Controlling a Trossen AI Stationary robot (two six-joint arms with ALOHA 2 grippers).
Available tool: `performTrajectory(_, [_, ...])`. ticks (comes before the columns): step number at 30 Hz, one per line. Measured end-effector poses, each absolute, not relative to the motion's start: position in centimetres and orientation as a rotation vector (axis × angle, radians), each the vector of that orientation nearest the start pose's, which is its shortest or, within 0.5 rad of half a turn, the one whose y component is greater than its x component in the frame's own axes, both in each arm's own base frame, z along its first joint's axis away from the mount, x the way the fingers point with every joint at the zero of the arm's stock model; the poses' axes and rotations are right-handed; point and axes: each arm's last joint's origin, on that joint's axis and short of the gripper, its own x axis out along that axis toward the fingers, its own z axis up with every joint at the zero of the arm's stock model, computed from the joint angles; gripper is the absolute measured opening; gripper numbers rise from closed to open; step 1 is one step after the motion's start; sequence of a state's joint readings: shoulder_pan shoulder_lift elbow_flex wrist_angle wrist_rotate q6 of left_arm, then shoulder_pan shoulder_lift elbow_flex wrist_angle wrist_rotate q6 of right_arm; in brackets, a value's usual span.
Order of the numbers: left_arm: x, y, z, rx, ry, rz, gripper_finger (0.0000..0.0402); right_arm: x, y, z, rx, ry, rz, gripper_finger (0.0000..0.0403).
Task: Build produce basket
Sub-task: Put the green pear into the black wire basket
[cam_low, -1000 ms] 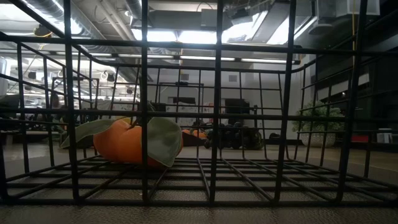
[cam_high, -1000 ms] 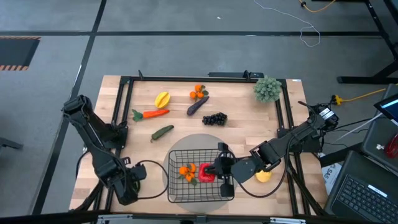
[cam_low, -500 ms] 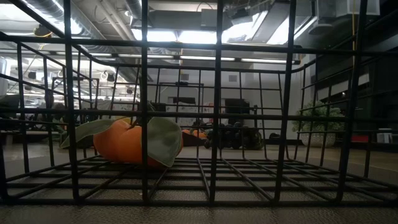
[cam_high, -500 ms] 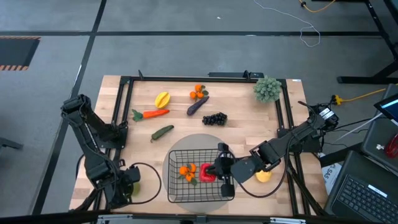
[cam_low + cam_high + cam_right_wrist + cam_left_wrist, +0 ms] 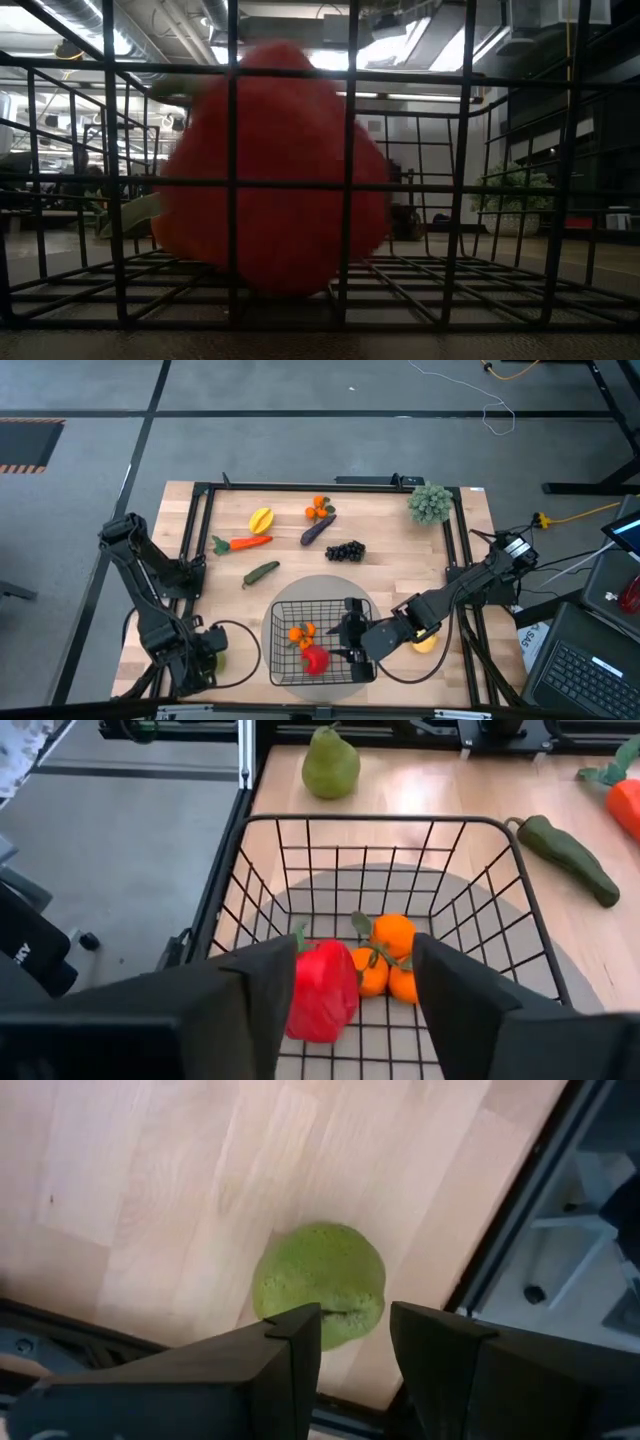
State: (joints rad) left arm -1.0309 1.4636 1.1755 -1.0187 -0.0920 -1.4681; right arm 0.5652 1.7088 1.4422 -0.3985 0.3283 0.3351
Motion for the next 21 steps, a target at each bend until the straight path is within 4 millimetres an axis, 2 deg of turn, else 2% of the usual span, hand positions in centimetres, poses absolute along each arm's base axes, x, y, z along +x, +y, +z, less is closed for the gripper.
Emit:
performTrajectory(6, [14.2,-23.4,25.0,-0.481,1.414,0.195,0.0111,33.1,19.9,30.3,0.051,0.595,0.132,0.0193])
performTrajectory(21, [14.1,-24.0,24.4,-0.489,1.451,0.222,0.0111,33.0,19.8,30.2,0.049,0.596,0.131,0.0194])
